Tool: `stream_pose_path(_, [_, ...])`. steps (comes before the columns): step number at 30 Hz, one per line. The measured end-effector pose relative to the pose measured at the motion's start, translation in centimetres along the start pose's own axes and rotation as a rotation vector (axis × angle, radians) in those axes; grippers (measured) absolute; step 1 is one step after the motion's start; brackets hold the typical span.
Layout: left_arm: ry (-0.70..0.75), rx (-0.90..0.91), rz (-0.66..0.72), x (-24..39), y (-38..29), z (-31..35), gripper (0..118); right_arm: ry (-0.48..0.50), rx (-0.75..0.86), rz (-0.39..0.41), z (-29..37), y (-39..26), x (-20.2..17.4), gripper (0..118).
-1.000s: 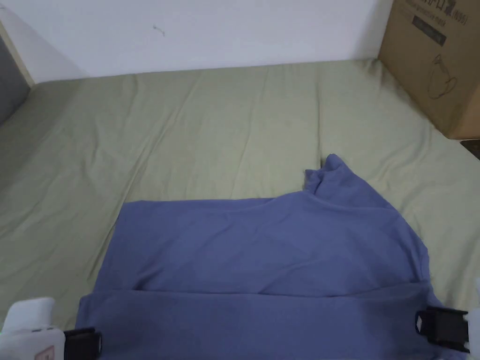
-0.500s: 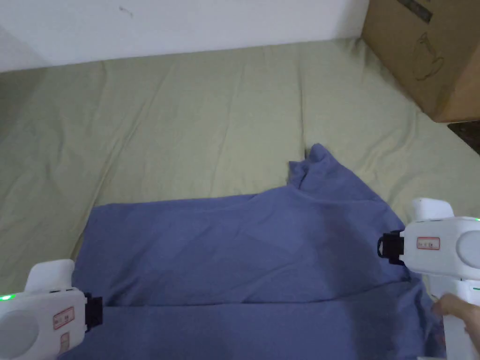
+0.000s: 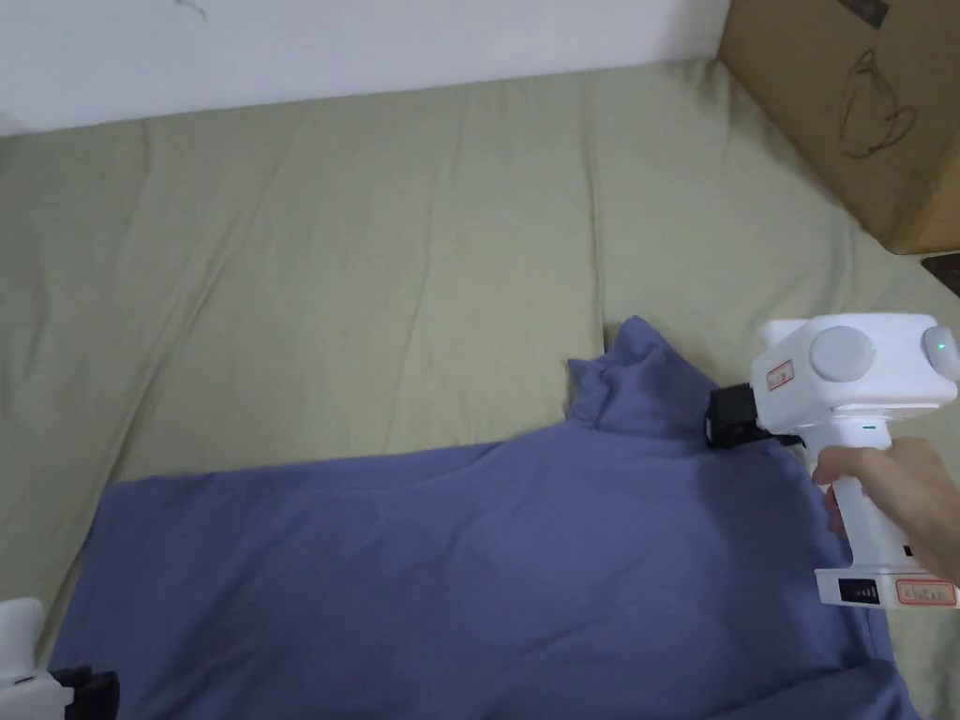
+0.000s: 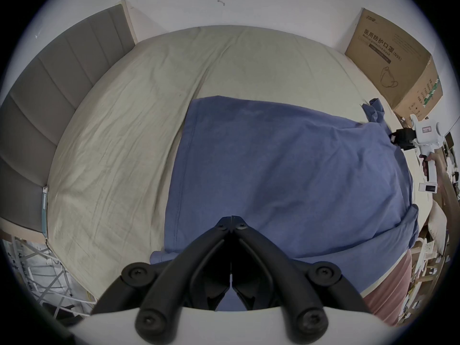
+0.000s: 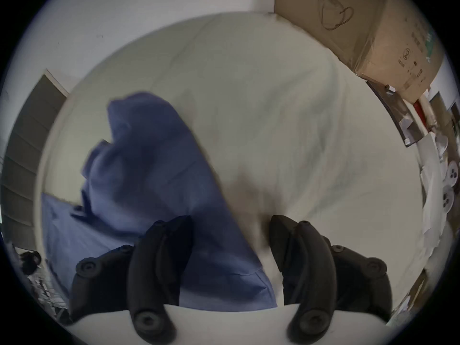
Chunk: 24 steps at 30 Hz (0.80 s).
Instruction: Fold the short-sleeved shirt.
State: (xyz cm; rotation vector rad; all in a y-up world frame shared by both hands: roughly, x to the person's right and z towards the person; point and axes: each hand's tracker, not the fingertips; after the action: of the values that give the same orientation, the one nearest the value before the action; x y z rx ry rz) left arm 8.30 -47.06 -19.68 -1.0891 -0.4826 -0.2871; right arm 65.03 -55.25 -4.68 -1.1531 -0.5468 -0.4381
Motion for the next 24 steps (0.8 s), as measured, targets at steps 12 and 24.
stream_pose_path(12, [0.005,0.013,0.045,-2.3,3.1,-2.3,29,0.035,0.062,0.014,2.4,-0.5,-0.8,0])
stream_pose_path(24, [0.005,-0.005,0.115,-3.6,15.0,-13.8,80,0.027,0.05,0.038,2.2,-0.3,-1.3,0])
